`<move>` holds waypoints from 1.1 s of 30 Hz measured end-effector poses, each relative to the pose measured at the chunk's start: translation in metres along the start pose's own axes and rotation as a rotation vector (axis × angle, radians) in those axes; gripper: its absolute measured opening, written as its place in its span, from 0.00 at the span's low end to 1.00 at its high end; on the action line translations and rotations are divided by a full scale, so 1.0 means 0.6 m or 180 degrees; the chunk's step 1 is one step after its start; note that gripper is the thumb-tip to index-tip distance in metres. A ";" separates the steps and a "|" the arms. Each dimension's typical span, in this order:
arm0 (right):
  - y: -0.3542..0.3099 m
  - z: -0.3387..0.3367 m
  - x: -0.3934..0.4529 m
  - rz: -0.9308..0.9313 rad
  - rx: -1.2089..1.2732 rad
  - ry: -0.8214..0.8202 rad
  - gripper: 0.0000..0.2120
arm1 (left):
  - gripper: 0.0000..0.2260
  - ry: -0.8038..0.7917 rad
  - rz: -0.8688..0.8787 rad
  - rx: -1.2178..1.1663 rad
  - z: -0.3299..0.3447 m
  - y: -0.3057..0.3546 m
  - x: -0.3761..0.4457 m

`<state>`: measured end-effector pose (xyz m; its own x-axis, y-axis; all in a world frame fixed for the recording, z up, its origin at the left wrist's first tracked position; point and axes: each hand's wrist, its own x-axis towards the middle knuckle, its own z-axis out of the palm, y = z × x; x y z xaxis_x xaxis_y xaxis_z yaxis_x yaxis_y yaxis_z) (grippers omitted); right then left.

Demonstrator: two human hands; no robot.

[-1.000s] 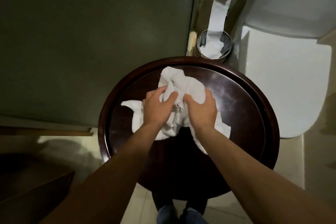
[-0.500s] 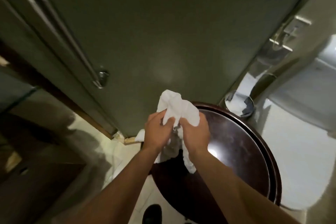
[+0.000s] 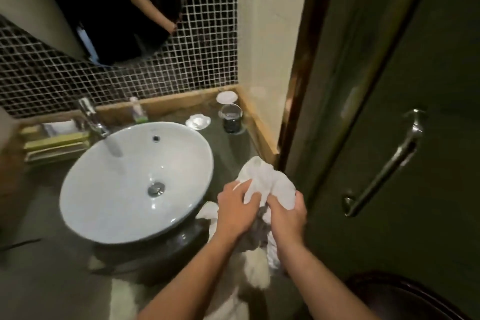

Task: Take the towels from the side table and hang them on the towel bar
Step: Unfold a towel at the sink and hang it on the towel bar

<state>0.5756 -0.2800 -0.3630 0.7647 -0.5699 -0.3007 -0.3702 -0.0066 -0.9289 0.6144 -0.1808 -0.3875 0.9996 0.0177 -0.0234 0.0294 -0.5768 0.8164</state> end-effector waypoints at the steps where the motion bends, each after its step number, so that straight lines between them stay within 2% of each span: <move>1: -0.021 0.033 0.000 -0.0051 0.0010 -0.0032 0.23 | 0.20 0.0046 -0.0030 0.0066 -0.030 -0.002 0.019; 3: -0.056 0.093 0.004 -0.0178 -0.0006 -0.0105 0.23 | 0.18 0.0146 -0.0058 0.0177 -0.080 -0.010 0.062; 6: -0.105 0.162 0.025 -0.0320 0.0003 -0.0233 0.25 | 0.22 0.0347 -0.0119 0.0095 -0.134 -0.022 0.129; 11: -0.183 0.225 0.093 -0.0494 -0.0161 -0.0452 0.17 | 0.20 0.0467 -0.0147 0.0177 -0.179 -0.018 0.234; 15: -0.203 0.272 0.174 -0.0592 -0.0524 -0.0702 0.26 | 0.20 0.0461 -0.0269 0.0297 -0.176 -0.028 0.324; 18: -0.196 0.306 0.237 -0.0688 -0.0994 -0.0716 0.29 | 0.22 0.0374 -0.0450 0.0358 -0.149 -0.055 0.381; 22: -0.169 0.332 0.300 -0.0813 -0.2275 -0.0646 0.31 | 0.22 -0.0176 -0.0777 0.0687 -0.116 -0.088 0.416; 24: -0.157 0.335 0.314 -0.0915 -0.2598 -0.0721 0.33 | 0.22 -0.0147 -0.0889 0.0734 -0.110 -0.097 0.421; 27: -0.166 0.346 0.328 -0.1527 -0.2961 -0.0766 0.35 | 0.26 0.0055 -0.0880 0.0766 -0.118 -0.100 0.439; 29: -0.179 0.356 0.335 -0.2032 -0.3153 -0.0882 0.34 | 0.28 -0.0010 -0.0928 0.0656 -0.128 -0.102 0.451; 31: -0.190 0.365 0.339 -0.2430 -0.3176 -0.1115 0.30 | 0.25 -0.0017 -0.0977 0.0442 -0.143 -0.104 0.460; 33: -0.197 0.373 0.335 -0.2696 -0.3123 -0.1543 0.24 | 0.18 0.0067 -0.1027 0.0172 -0.157 -0.113 0.457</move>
<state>0.8913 -0.2099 -0.3623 0.9708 0.2364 0.0411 0.2332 -0.8888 -0.3945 0.8862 -0.0597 -0.3948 0.9384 0.2233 -0.2636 0.3453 -0.5811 0.7369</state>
